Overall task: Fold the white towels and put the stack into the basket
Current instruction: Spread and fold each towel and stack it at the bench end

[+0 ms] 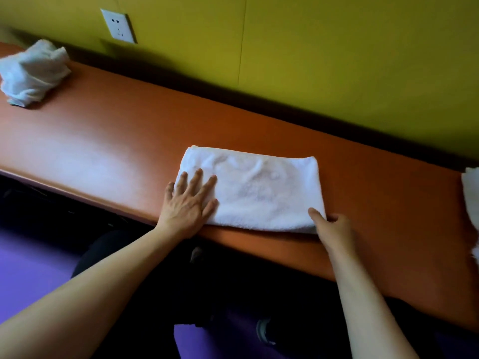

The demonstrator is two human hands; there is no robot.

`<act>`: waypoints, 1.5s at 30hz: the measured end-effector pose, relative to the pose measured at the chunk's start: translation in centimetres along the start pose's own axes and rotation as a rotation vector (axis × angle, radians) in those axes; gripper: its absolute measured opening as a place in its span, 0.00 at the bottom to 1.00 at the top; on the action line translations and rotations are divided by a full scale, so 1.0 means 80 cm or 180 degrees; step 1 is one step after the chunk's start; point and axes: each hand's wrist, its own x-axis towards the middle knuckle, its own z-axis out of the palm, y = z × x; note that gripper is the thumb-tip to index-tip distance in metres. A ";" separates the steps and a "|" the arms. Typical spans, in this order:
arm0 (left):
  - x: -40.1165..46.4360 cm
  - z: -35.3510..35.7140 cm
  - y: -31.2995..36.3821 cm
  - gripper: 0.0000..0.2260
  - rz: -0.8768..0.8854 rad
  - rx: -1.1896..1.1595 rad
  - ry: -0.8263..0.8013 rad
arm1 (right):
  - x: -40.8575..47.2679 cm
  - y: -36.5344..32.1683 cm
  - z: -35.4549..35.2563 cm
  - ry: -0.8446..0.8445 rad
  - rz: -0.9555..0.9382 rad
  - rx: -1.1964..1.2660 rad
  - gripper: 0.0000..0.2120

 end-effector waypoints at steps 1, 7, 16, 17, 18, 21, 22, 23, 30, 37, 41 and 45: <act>-0.001 -0.001 0.000 0.32 0.0008 -0.0033 -0.0002 | 0.003 -0.002 -0.003 -0.0140 0.0218 0.0287 0.27; -0.007 -0.015 -0.011 0.30 -0.0140 -0.0349 0.0169 | -0.004 -0.019 -0.016 -0.0958 0.0681 0.1166 0.14; -0.015 -0.028 -0.045 0.22 -0.0921 -0.1366 0.0366 | -0.068 -0.126 0.018 0.0110 -0.1270 0.0677 0.03; -0.014 -0.029 -0.043 0.21 -0.0931 -0.1353 0.0372 | -0.081 -0.142 0.028 0.0148 -0.1523 0.0551 0.03; -0.015 -0.031 -0.041 0.21 -0.0945 -0.1360 0.0364 | -0.095 -0.156 0.042 0.0164 -0.1741 0.0430 0.03; -0.014 -0.033 -0.045 0.20 -0.1006 -0.1540 0.0271 | -0.142 -0.189 0.090 0.0069 -0.2222 0.0107 0.03; -0.014 -0.031 -0.050 0.19 -0.1012 -0.1682 0.0243 | -0.158 -0.195 0.107 0.0008 -0.2325 -0.0017 0.03; -0.012 -0.029 -0.055 0.18 -0.1016 -0.1852 0.0242 | -0.172 -0.199 0.124 -0.0064 -0.2379 -0.0133 0.03; -0.001 -0.037 -0.082 0.12 -0.1482 -0.2903 0.0336 | -0.209 -0.180 0.209 -0.1014 -0.2379 -0.1344 0.16; -0.006 -0.045 -0.072 0.20 -0.1361 -0.3123 0.0843 | -0.187 -0.160 0.167 -0.0575 -0.2942 0.0057 0.14; -0.013 -0.038 -0.060 0.23 -0.0249 -0.1617 0.1167 | -0.140 -0.132 0.138 0.0291 -0.2316 -0.0375 0.17; -0.015 -0.021 -0.036 0.32 -0.0805 -0.0628 0.0700 | -0.129 -0.114 0.144 -0.0644 -0.1597 -0.0499 0.28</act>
